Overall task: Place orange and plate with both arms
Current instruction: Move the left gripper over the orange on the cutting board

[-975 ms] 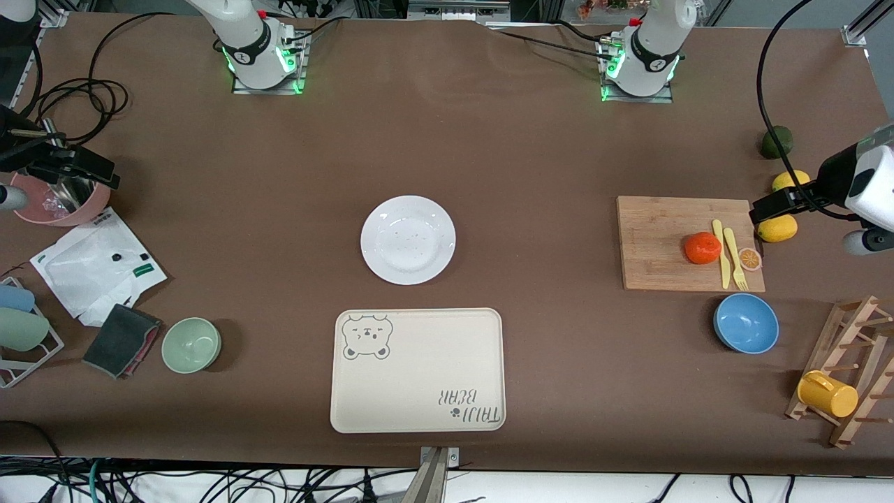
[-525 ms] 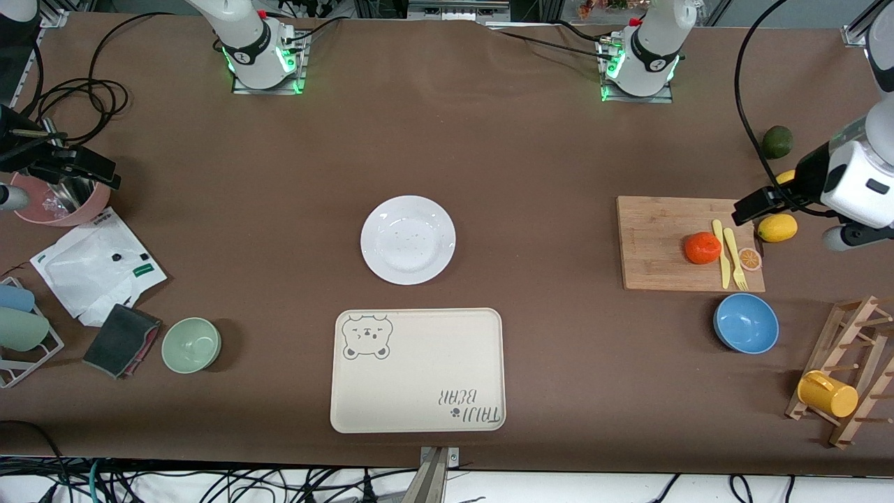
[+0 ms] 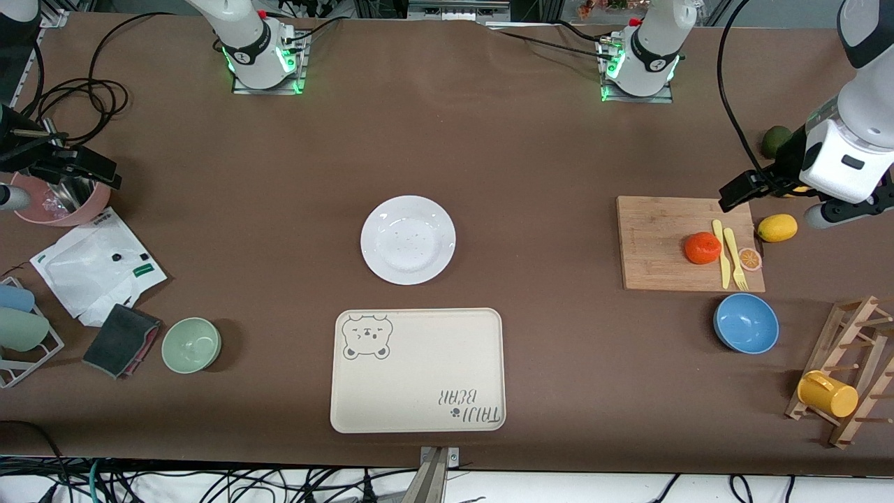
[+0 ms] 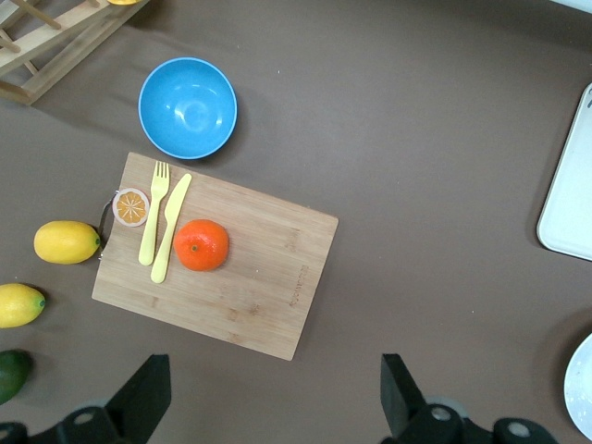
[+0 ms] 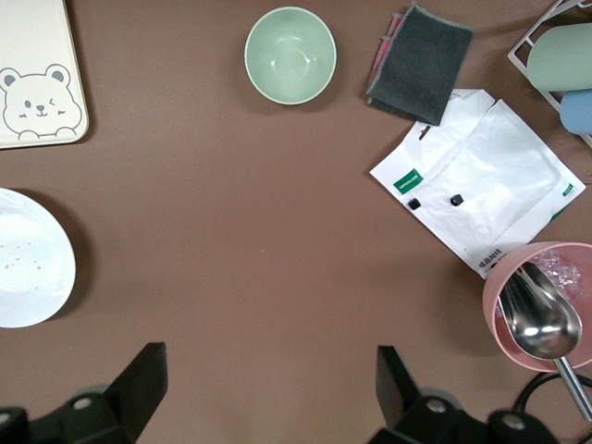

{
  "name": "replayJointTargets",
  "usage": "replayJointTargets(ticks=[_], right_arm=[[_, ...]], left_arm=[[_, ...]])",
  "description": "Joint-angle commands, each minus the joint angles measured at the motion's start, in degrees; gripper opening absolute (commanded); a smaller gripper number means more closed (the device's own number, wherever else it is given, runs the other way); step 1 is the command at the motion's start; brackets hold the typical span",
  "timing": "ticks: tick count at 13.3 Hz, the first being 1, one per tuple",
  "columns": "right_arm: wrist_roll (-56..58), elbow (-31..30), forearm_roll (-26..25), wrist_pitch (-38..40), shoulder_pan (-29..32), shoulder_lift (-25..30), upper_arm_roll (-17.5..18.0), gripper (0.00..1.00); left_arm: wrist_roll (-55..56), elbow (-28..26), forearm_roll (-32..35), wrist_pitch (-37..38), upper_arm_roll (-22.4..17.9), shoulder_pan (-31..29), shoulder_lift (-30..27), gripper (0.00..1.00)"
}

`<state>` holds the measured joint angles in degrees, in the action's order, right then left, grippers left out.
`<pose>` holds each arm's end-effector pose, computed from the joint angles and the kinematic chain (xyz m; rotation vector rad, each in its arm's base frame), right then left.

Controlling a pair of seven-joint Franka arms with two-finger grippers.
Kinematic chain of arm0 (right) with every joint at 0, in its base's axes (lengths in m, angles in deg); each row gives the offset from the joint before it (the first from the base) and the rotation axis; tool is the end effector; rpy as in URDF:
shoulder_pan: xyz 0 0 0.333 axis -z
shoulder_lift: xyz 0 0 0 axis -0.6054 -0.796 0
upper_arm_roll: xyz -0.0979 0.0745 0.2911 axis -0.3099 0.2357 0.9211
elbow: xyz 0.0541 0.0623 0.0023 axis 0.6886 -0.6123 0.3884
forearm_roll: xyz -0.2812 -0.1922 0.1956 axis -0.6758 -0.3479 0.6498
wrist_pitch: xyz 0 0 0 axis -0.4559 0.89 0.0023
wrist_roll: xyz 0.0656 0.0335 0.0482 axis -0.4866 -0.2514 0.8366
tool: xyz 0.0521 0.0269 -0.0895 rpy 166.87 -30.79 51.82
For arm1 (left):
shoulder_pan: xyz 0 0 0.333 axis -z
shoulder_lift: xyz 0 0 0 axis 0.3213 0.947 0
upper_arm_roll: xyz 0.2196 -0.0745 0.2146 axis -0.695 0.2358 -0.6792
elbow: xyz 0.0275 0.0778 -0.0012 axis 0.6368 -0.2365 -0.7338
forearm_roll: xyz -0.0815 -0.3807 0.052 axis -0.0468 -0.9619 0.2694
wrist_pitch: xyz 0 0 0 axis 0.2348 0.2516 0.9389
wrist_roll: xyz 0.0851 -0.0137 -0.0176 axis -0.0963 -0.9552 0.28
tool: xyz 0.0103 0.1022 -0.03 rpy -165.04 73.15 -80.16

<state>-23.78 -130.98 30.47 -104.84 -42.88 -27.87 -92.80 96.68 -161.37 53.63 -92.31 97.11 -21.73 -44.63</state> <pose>0.5771 -0.0102 0.5942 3.1192 -0.1057 -0.1050 0.5714 -0.0498 0.5778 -3.0985 -0.4884 0.0223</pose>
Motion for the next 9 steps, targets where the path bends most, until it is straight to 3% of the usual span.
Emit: replayJointTargets(ticks=[1,9], right_arm=[[-0.58,-0.09,0.17,-0.36,0.18,0.21,0.34,1.00],[-0.58,-0.09,0.26,-0.27,0.18,0.21,0.34,1.00]], left_arm=[[2.40,-2.00,0.98,-1.26,-0.66,1.49,-1.97,1.00],[2.49,-1.13,0.89,-1.00,-0.49,0.44,-0.74,1.00]])
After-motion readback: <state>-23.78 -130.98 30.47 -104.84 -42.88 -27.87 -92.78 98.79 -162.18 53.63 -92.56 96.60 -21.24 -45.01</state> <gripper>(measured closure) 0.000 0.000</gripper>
